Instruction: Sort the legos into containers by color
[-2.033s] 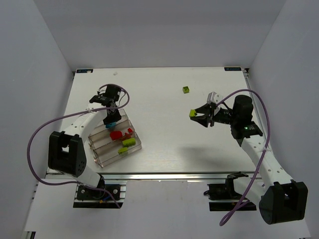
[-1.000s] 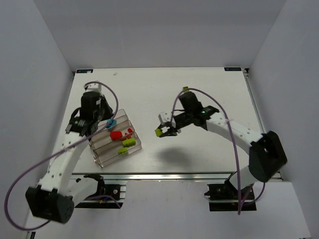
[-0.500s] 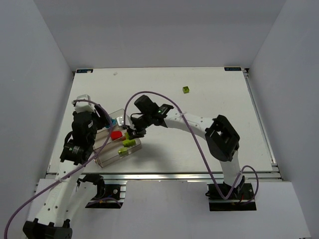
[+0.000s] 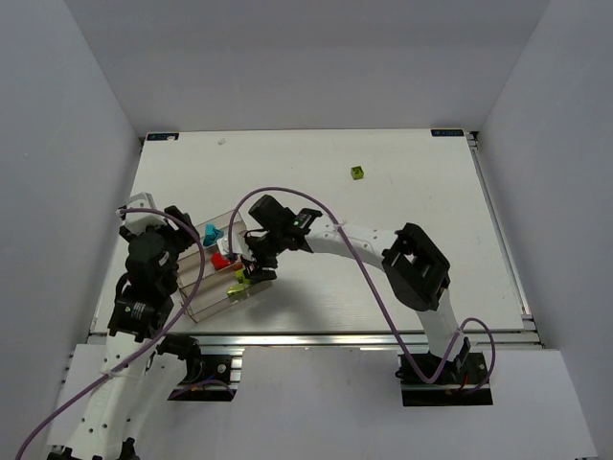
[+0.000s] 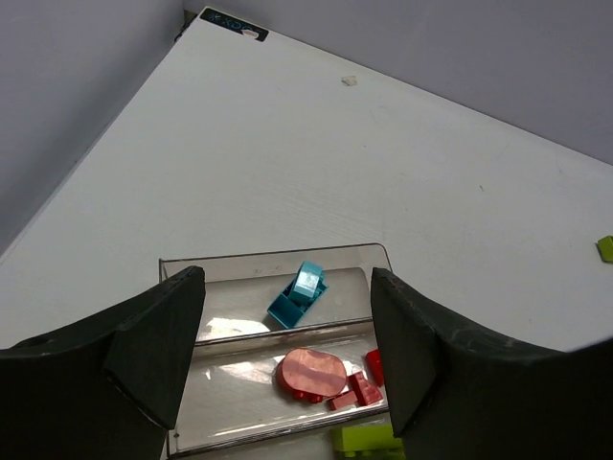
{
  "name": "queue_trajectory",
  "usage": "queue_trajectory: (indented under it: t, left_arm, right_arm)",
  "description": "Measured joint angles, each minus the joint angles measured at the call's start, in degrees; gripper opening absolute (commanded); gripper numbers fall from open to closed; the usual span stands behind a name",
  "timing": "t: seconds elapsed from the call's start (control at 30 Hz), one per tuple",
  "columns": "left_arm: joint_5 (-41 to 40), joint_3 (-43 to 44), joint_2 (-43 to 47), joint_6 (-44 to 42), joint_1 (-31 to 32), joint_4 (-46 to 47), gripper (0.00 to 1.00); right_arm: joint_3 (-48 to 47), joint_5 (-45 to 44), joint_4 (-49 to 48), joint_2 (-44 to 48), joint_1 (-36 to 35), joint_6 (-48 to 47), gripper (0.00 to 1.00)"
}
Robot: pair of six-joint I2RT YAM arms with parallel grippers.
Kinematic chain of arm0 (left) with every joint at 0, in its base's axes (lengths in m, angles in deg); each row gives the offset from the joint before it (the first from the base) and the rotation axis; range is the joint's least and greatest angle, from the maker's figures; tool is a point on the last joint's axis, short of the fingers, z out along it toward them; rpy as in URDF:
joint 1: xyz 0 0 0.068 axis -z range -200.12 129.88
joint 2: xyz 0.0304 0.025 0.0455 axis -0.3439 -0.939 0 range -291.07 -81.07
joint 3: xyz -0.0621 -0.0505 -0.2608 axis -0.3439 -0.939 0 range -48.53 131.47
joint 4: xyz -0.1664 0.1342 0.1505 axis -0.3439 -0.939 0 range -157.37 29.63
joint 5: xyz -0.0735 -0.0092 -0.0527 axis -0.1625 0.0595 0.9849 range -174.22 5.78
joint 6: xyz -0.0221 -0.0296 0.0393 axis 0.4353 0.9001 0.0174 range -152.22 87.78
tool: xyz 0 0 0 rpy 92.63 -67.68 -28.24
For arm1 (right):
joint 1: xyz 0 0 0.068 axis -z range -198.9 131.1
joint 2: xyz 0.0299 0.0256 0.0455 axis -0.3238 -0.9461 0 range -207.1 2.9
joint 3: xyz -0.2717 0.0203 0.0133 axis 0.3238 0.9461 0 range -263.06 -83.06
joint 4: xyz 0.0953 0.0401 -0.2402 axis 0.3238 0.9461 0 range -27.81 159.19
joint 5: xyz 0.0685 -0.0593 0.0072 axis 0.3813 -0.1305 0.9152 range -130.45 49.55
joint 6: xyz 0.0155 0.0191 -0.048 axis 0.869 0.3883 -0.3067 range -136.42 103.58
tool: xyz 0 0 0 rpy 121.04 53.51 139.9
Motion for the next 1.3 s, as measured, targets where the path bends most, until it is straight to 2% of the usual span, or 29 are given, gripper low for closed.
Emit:
queue_trajectory:
  t: [0.17, 0.23, 0.27, 0.3, 0.33, 0.37, 0.4, 0.47, 0.57, 0.6, 0.63, 0.67, 0.7, 0.73, 0.83, 0.93, 1.13, 1.3]
  left_arm:
    - [-0.2, -0.4, 0.0, 0.0, 0.0, 0.0, 0.8]
    - [-0.2, -0.4, 0.0, 0.0, 0.0, 0.0, 0.78]
    - [-0.2, -0.4, 0.0, 0.0, 0.0, 0.0, 0.75]
    - [-0.1, -0.4, 0.0, 0.0, 0.0, 0.0, 0.71]
    - [-0.1, -0.4, 0.1, 0.1, 0.0, 0.0, 0.63]
    - [0.0, -0.4, 0.2, 0.0, 0.0, 0.1, 0.38]
    - [0.2, -0.5, 0.4, 0.2, 0.0, 0.3, 0.26]
    - [0.8, -0.5, 0.7, -0.2, 0.0, 0.6, 0.06]
    - [2.3, -0.6, 1.0, -0.9, 0.0, 1.3, 0.03]
    - [3.0, -0.6, 0.9, -1.1, 0.0, 1.4, 0.07]
    - [3.4, -0.6, 0.8, -1.2, 0.0, 1.6, 0.13]
    - [3.7, -0.6, 0.6, -1.2, 0.0, 1.8, 0.19]
    - [4.0, -0.6, 0.4, -1.5, 0.0, 2.0, 0.31]
    - [4.5, -0.7, 0.2, -1.7, 0.0, 2.1, 0.37]
    - [5.0, -0.9, -0.2, -1.6, 0.0, 2.4, 0.44]
    - [5.4, -1.2, -0.2, -1.6, 0.0, 2.4, 0.44]
    - [6.0, -1.2, -0.3, -1.6, 0.0, 2.5, 0.44]
    - [6.1, -1.2, -0.6, -1.6, 0.0, 2.5, 0.44]
  right_arm:
    - [-0.1, -0.2, 0.0, 0.0, 0.2, 1.1, 0.71]
    - [-0.5, -0.3, 0.0, 0.0, 0.6, 2.1, 0.68]
    - [-0.7, -0.5, -0.1, 0.1, 0.8, 2.8, 0.62]
    - [-0.8, -0.9, -0.3, 0.3, 1.2, 3.8, 0.54]
    - [-0.9, -1.7, -0.9, 0.7, 1.8, 5.6, 0.41]
    - [-0.9, -2.8, -1.7, 1.3, 2.5, 7.5, 0.03]
    - [-0.9, -4.8, -3.0, 1.9, 3.5, 10.3, 0.0]
    - [-0.8, -11.5, -5.9, 3.8, 6.3, 18.3, 0.0]
    - [-0.9, -22.7, -10.0, 6.7, 13.0, 28.6, 0.0]
    - [-0.9, -25.7, -11.0, 7.4, 15.8, 31.8, 0.09]
    - [-1.1, -28.3, -11.6, 7.7, 18.4, 34.9, 0.31]
    - [-1.6, -30.7, -11.7, 7.8, 21.5, 38.0, 0.47]
    - [-1.9, -33.1, -11.7, 7.6, 24.2, 40.7, 0.63]
    - [-2.0, -35.2, -11.6, 7.3, 26.6, 43.1, 0.87]
    - [-2.1, -39.3, -10.0, 5.8, 32.5, 48.1, 0.89]
    - [-3.5, -41.2, -8.7, 2.4, 35.2, 50.7, 0.89]
    - [-13.5, -44.4, -6.1, -8.3, 37.0, 51.1, 0.89]
    - [-18.1, -45.2, -5.6, -14.3, 38.0, 51.5, 0.88]
